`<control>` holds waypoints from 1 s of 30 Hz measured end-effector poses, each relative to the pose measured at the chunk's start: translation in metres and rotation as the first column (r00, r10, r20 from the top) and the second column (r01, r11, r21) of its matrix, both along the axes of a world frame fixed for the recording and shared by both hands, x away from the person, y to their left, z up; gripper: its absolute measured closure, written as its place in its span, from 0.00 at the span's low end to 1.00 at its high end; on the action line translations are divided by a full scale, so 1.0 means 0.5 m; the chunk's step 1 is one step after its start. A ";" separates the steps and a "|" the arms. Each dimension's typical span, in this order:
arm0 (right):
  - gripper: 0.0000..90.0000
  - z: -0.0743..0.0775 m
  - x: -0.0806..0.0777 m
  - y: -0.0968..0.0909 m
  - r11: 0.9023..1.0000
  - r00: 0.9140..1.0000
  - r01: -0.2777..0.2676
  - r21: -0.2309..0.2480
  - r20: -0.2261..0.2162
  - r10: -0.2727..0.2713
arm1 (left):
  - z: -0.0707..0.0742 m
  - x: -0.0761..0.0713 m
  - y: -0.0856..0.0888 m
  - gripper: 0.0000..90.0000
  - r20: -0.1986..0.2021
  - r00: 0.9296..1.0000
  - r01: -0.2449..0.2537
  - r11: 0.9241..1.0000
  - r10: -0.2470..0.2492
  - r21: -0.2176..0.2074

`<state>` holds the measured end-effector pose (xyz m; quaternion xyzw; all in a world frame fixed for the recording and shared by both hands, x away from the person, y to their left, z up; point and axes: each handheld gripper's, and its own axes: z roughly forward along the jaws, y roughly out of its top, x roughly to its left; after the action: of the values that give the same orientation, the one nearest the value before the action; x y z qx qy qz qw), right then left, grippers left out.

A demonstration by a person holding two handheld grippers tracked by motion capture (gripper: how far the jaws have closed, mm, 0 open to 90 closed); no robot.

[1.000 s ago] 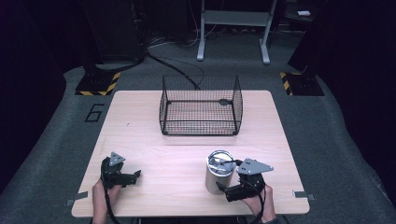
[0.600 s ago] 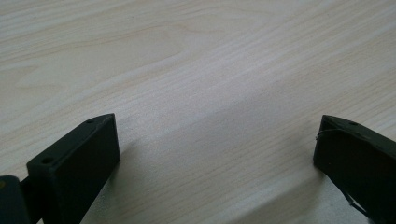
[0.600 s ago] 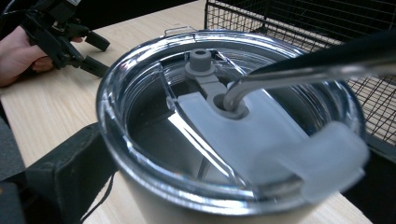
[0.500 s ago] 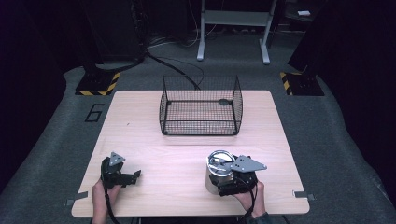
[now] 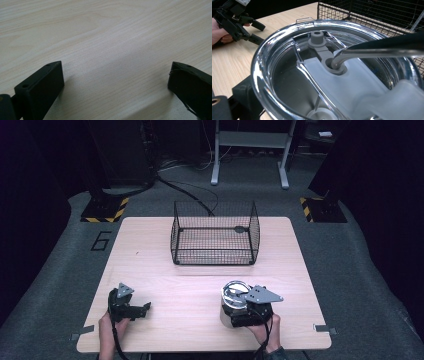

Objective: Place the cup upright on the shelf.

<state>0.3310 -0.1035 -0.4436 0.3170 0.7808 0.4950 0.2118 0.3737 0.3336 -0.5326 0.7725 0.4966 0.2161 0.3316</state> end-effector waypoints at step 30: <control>0.04 0.056 0.023 -0.024 0.998 0.998 0.059 -0.001 0.026 -0.059 | 0.000 0.000 0.000 0.00 0.000 1.000 0.000 1.000 0.000 0.000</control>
<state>0.3425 -0.1155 -0.4155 0.3333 0.7687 0.4920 0.2366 0.3738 0.3337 -0.5326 0.7726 0.4964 0.2159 0.3316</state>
